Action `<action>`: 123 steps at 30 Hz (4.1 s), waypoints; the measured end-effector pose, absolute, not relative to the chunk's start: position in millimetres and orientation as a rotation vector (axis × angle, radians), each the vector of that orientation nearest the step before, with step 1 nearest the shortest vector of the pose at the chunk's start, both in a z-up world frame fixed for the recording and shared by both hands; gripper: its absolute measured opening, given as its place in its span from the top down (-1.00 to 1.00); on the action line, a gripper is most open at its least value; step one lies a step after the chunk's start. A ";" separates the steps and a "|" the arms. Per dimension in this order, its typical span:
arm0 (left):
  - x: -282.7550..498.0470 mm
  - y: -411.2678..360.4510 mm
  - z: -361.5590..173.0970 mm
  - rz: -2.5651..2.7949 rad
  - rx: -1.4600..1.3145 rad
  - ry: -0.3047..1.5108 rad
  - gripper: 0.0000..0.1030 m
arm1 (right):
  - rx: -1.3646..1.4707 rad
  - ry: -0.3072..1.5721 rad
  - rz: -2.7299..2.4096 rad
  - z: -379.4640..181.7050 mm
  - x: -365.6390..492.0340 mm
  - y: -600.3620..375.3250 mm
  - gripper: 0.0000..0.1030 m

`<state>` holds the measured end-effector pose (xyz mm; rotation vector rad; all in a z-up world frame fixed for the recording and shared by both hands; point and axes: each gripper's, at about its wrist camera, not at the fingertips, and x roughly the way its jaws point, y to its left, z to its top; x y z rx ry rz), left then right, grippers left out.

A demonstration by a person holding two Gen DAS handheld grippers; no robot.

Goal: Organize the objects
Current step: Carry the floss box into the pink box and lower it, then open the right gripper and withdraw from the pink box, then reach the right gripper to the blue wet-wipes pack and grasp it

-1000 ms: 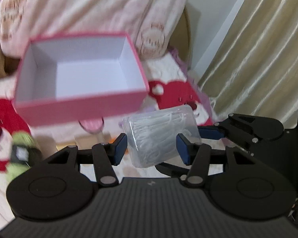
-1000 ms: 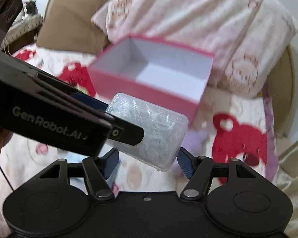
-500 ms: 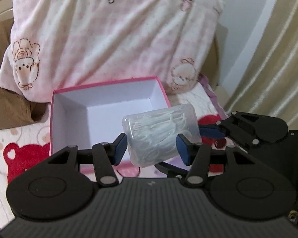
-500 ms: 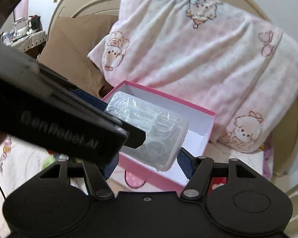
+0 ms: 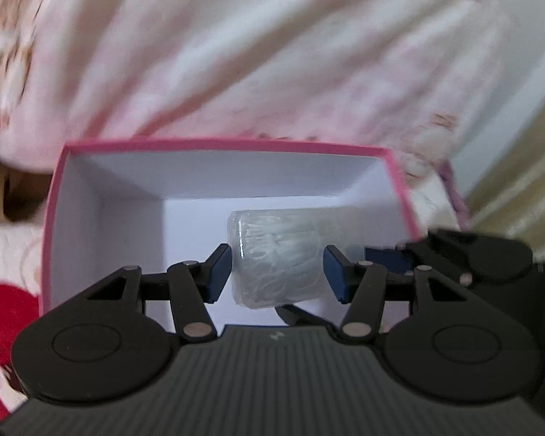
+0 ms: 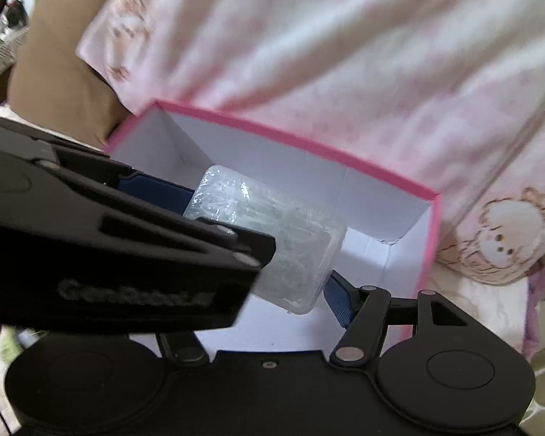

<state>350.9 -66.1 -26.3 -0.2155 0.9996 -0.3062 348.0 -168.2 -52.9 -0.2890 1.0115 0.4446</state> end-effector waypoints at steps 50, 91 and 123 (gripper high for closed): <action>307.8 -47.6 1.6 -0.320 -0.207 1.000 -0.05 | -0.143 0.942 0.435 -14.8 271.9 -194.3 0.11; 69.1 0.6 14.2 -0.426 0.037 1.137 -0.73 | -0.085 1.012 0.766 14.6 31.2 -214.3 -0.66; 73.6 -10.1 -111.6 -0.346 -0.158 1.200 -0.04 | -0.170 1.144 0.684 -125.4 79.7 -196.7 0.27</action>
